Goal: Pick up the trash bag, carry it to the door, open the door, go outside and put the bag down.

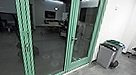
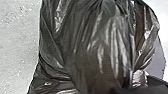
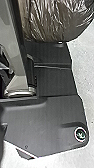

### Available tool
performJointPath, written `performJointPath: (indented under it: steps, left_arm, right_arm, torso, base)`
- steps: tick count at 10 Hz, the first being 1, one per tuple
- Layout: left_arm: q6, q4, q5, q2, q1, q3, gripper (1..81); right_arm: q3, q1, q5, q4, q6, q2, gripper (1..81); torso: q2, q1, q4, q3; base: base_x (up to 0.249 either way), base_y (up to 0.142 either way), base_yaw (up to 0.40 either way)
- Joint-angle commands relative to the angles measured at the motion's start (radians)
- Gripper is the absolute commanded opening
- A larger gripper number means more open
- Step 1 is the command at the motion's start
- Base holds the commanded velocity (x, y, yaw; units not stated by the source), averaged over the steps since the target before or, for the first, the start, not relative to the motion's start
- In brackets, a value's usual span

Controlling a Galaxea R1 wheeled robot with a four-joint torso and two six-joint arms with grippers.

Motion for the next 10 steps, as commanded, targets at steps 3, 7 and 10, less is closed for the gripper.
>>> performJointPath:
  steps: [3, 7, 10]
  left_arm:
    - [0.005, 0.005, 0.058, -0.008, -0.063, -0.002, 1.0]
    - [0.005, 0.005, 0.058, -0.009, -0.063, -0.002, 1.0]
    - [0.005, 0.004, 0.058, -0.009, -0.063, -0.002, 1.0]
  right_arm:
    - [0.001, 0.043, -0.063, -0.001, -0.005, 0.012, 81.1]
    - [0.004, 0.037, -0.051, 0.003, -0.002, 0.012, 81.1]
    - [0.002, 0.039, -0.049, 0.001, -0.003, 0.012, 81.1]
  torso:
    - [0.0, 0.0, 0.0, 0.0]
    - [0.0, 0.0, 0.0, 0.0]
    - [0.0, 0.0, 0.0, 0.0]
  base:
    - [0.185, -0.103, 0.0]
    - [0.178, -0.098, 0.0]
    - [0.159, -0.071, 0.0]
